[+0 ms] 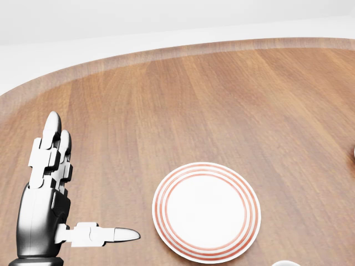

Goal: Put the red mug on the left plate.

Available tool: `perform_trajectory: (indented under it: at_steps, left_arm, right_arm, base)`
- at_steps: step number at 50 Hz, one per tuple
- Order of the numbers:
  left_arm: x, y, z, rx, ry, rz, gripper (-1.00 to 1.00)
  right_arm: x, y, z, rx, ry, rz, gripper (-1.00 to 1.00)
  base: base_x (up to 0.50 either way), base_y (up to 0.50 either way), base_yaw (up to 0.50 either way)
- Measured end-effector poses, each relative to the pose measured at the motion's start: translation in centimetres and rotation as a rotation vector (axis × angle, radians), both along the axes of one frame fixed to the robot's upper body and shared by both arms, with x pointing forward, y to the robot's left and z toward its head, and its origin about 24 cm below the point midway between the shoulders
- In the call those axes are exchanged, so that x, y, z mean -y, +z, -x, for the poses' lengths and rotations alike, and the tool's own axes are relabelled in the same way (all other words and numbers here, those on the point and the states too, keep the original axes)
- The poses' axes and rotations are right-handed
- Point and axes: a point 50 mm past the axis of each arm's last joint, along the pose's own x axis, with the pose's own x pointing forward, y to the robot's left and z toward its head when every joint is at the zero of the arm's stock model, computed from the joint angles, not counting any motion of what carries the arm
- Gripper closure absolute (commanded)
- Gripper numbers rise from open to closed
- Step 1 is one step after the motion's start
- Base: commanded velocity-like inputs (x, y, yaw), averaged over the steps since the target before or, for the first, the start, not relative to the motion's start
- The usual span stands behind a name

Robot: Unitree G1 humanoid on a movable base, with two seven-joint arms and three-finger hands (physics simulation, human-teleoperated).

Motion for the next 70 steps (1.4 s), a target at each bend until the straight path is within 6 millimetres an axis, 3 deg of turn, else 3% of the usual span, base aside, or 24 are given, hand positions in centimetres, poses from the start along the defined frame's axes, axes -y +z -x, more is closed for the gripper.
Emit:
perform_trajectory:
  at_steps: [63,64,65,70]
  left_arm:
    - [-0.1,-0.1,0.1,0.0,0.002,0.003,-1.0]
    - [-0.1,-0.1,0.1,-0.001,0.002,0.003,-1.0]
    - [-0.1,-0.1,0.1,-0.001,0.002,0.003,-1.0]
    - [-0.1,-0.2,0.1,0.0,0.002,0.004,-1.0]
  right_arm:
    - [0.1,-6.4,0.4,-0.151,-0.048,-0.144,-1.0]
    - [0.1,-6.5,0.4,-0.153,-0.051,-0.145,0.48]
    - [0.2,-6.5,0.4,-0.154,-0.055,-0.146,1.0]
    - [0.3,-6.4,0.4,-0.152,-0.053,-0.176,1.0]
  base:
    - [0.0,0.0,0.0]
    - [0.0,0.0,0.0]
    - [0.0,0.0,0.0]
    - [0.0,0.0,0.0]
